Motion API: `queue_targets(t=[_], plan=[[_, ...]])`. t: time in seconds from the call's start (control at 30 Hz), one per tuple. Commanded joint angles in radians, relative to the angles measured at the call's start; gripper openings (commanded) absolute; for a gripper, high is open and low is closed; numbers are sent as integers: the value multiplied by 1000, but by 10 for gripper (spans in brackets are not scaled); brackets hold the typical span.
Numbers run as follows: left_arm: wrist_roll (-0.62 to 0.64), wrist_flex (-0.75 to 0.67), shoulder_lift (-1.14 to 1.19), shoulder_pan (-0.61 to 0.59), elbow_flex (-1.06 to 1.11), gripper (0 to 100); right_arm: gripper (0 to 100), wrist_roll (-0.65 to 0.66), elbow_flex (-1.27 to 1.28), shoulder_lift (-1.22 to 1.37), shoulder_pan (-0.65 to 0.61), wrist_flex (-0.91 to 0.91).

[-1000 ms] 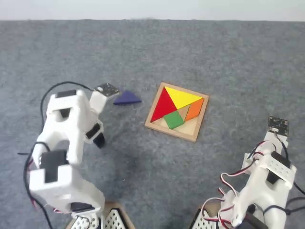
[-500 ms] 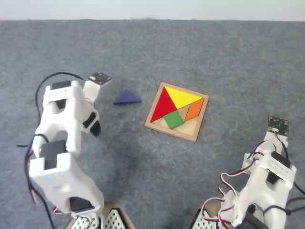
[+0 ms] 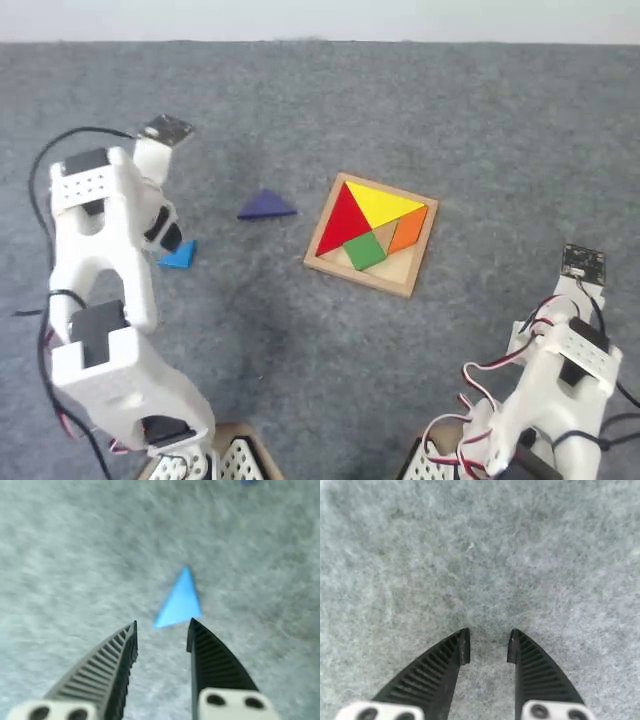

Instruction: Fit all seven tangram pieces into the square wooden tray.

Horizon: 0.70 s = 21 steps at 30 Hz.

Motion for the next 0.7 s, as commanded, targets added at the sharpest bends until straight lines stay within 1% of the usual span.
queue_targets(t=[0.0,0.17,0.37,0.57,0.67], plan=[[29,14,58,-6,-114,160,125,12,2,-13,-15,-10],[26,14,163,18,-110,160,125,12,2,-15,-15,-10],[-9,6,180,29,-22,159,125,12,2,-15,-15,-12],[-5,-78,183,43,64,159,125,12,2,-15,-15,-10],[-2,-86,181,55,101,157,125,12,2,-15,-15,-10]])
